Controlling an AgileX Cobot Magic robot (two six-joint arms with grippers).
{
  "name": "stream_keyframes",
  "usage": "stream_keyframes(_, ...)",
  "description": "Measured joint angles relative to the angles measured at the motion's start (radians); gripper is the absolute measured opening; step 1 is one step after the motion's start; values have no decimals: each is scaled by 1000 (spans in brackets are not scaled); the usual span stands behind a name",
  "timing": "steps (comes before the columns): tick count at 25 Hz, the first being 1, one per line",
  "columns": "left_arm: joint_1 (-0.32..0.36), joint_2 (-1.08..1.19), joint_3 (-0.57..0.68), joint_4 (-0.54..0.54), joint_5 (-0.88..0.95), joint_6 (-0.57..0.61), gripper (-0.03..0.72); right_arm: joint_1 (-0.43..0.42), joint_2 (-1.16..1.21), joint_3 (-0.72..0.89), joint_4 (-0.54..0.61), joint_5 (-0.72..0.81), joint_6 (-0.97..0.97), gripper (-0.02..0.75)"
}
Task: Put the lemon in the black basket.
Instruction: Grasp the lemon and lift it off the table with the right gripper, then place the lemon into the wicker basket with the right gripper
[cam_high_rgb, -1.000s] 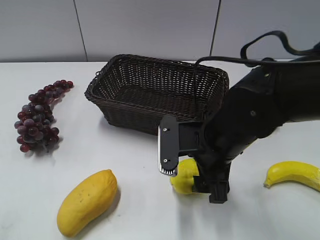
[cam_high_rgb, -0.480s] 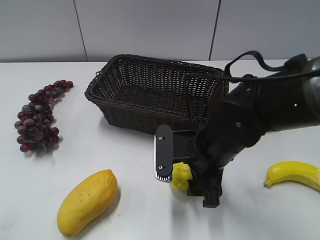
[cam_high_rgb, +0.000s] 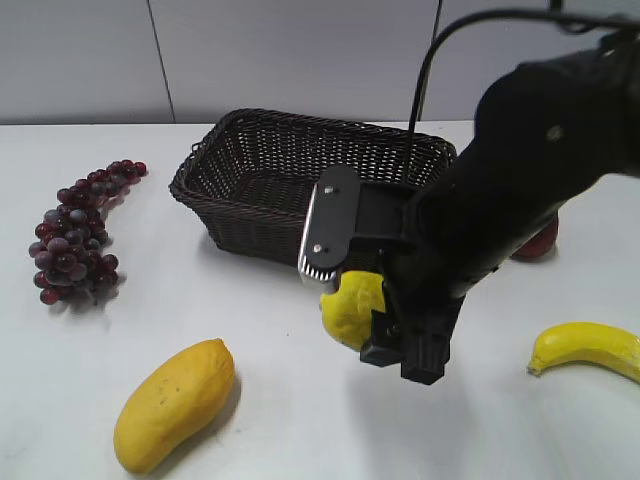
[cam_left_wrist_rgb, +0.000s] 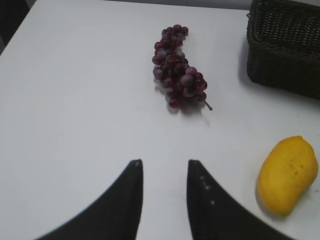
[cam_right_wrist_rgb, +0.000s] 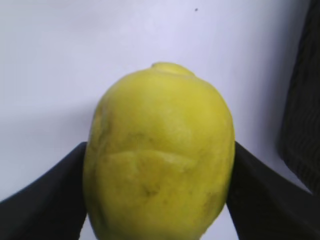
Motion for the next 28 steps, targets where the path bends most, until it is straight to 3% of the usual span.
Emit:
stream_keyframes(6,0,0,0,0,0,0,238,0,-214,-11,24,19,30,601)
stream_keyframes(12,0,0,0,0,0,0,238,-25,-238,-11,-135,-272,303,601)
stream_keyframes(15,0,0,0,0,0,0,238,-77,-182,-23,-150,-406,420,601)
stream_keyframes(18,0,0,0,0,0,0,238,-148,-87,-78,-153,-448,512,601)
stream_keyframes(22,0,0,0,0,0,0,238,-209,70,-231,-131,-405,601,601)
stream_keyframes(28,0,0,0,0,0,0,238,-217,279,-509,-41,-135,622,600)
